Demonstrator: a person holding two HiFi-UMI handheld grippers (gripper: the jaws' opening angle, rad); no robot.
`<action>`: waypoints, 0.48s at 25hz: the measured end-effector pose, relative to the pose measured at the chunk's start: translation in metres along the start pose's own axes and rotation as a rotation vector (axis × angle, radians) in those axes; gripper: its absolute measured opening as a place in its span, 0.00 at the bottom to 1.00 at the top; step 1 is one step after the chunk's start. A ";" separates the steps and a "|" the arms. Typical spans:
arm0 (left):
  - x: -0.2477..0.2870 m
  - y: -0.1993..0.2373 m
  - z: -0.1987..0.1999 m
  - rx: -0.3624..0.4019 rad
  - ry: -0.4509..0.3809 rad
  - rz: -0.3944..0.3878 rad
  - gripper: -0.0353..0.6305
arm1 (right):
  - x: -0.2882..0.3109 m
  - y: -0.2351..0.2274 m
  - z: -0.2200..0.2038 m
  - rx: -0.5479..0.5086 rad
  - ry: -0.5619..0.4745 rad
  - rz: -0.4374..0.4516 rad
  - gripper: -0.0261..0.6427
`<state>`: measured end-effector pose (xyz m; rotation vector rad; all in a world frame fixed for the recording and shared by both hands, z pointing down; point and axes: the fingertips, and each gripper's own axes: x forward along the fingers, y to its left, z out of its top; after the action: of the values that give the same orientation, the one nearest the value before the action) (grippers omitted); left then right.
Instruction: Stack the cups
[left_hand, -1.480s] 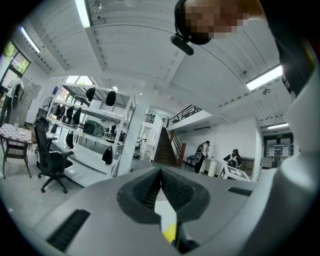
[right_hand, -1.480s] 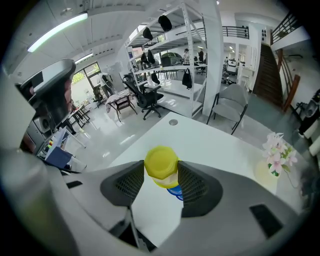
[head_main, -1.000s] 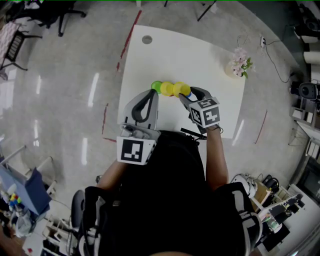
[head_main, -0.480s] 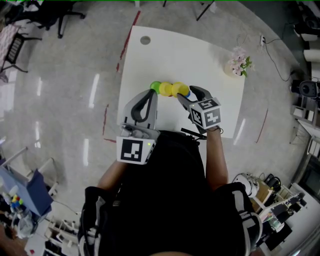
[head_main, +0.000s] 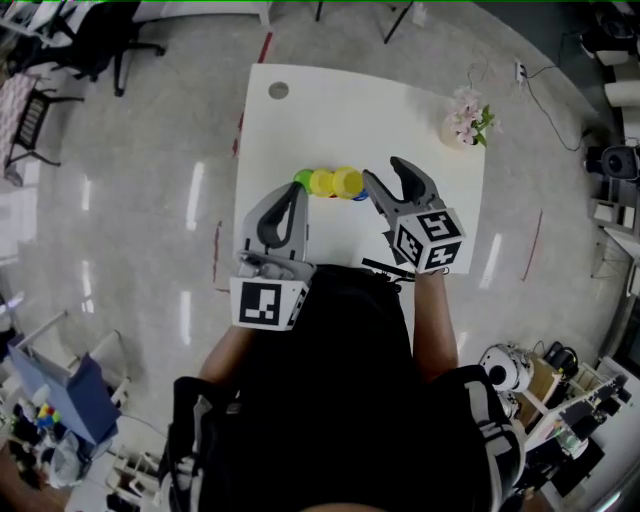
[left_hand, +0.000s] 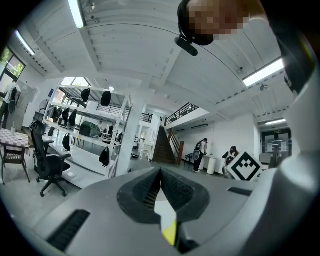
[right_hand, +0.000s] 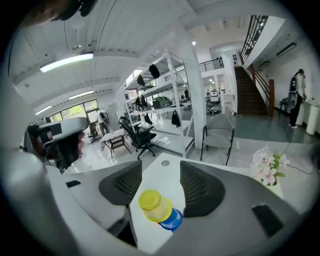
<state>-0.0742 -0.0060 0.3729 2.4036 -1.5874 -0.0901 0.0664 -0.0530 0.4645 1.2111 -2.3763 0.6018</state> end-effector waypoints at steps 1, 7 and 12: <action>0.001 -0.002 0.000 0.003 0.001 0.000 0.09 | -0.007 -0.004 0.007 0.006 -0.039 -0.019 0.41; 0.006 -0.013 -0.001 0.008 0.006 0.002 0.09 | -0.038 -0.022 0.025 0.012 -0.151 -0.104 0.32; 0.010 -0.022 -0.001 0.026 -0.004 -0.004 0.09 | -0.052 -0.034 0.009 0.054 -0.143 -0.159 0.13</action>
<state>-0.0498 -0.0071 0.3690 2.4274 -1.5958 -0.0760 0.1214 -0.0417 0.4360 1.4961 -2.3622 0.5474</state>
